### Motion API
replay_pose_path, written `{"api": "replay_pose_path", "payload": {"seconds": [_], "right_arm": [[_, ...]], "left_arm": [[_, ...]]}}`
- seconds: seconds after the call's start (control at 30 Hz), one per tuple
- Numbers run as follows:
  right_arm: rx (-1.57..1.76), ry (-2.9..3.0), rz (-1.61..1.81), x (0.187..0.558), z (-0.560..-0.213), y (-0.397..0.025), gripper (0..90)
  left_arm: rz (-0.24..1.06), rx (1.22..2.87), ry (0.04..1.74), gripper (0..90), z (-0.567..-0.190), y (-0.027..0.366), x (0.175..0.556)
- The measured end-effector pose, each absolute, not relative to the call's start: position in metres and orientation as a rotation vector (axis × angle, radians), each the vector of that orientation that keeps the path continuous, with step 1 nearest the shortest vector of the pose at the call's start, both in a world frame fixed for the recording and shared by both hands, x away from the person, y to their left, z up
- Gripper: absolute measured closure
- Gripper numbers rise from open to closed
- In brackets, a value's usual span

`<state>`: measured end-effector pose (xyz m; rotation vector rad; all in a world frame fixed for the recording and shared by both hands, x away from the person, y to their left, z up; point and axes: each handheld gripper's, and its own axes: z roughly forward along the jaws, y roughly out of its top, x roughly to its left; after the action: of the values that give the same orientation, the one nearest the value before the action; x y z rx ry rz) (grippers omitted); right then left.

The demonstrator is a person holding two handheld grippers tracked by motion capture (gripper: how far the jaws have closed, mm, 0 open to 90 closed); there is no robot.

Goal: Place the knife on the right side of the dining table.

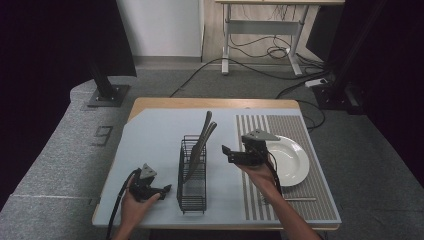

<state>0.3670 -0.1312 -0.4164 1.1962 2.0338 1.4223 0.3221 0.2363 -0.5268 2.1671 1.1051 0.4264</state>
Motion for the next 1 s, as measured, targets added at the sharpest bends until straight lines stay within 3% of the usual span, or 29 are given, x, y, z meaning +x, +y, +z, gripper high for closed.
{"api": "replay_pose_path", "payload": {"seconds": [1.0], "right_arm": [[1.067, 2.037, 1.497, 0.406, -0.383, -0.090, 22.6]], "left_arm": [[0.426, 2.165, 1.106, 11.9, -0.527, 0.236, 0.322]]}}
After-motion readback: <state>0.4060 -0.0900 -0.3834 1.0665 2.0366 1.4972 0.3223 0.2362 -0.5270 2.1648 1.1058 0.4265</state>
